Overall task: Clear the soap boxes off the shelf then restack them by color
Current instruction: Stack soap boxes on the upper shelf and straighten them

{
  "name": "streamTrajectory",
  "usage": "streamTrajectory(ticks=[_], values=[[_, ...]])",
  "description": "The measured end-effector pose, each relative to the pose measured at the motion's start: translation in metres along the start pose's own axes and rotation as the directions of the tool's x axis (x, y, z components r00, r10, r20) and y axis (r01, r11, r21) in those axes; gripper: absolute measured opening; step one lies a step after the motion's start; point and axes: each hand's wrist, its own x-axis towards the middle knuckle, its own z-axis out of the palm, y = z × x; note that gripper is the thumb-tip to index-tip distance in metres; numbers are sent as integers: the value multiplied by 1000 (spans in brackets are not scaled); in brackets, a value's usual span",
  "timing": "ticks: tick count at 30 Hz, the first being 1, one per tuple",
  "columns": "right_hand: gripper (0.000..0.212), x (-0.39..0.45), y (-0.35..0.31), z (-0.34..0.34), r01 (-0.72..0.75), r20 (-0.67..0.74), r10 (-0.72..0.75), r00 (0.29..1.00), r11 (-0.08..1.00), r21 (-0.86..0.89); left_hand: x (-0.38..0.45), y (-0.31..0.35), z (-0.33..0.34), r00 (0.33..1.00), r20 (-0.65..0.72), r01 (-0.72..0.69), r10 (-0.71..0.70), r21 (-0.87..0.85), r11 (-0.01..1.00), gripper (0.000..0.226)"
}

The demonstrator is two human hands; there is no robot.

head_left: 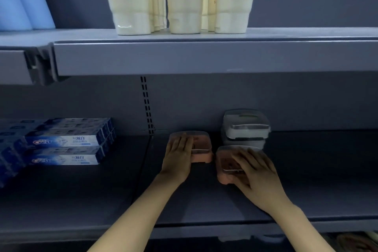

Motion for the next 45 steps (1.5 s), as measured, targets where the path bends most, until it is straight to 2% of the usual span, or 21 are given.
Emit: streamTrajectory(ticks=[7, 16, 23, 26, 28, 30, 34, 36, 38, 41, 45], values=[[53, -3, 12, -2, 2, -43, -1, 999, 999, 32, 33, 14, 5, 999, -15, -33, 32, -41, 999, 62], [55, -3, 13, -3, 29, -56, -26, 998, 998, 57, 56, 21, 13, 998, 19, -52, 52, 4, 999, 57], [55, 2, 5, -1, 16, 58, -21, 998, 997, 75, 57, 18, 6, 996, 55, -66, 65, 12, 998, 57], [56, 6, -6, -1, 47, 88, -55, 995, 995, 92, 47, 16, -5, 995, 75, -56, 59, -38, 998, 59], [57, 10, -16, -3, 58, 120, -72, 990, 992, 116, 34, 14, -10, 996, 41, -73, 77, -87, 994, 60], [62, 15, -28, -6, 52, 202, -76, 977, 991, 120, 21, 11, -14, 994, -12, -112, 111, -138, 984, 54], [84, 23, -43, -5, 47, 313, -101, 944, 983, 176, -6, 2, -23, 992, -20, -126, 126, -292, 948, 53], [74, 26, -49, -9, 33, 332, -114, 936, 970, 240, -20, -1, -29, 984, -27, -173, 174, -339, 925, 62], [68, 28, -51, -12, 47, 355, -133, 925, 969, 242, -37, 1, -37, 974, 26, -201, 223, -341, 918, 71], [72, 29, -50, -12, 98, 386, -159, 909, 980, 173, -55, 0, -38, 973, 110, -168, 204, -267, 949, 91], [68, 31, -55, -15, 103, 364, -158, 918, 981, 165, -66, -9, -30, 991, 101, -54, 90, -313, 948, 85]])
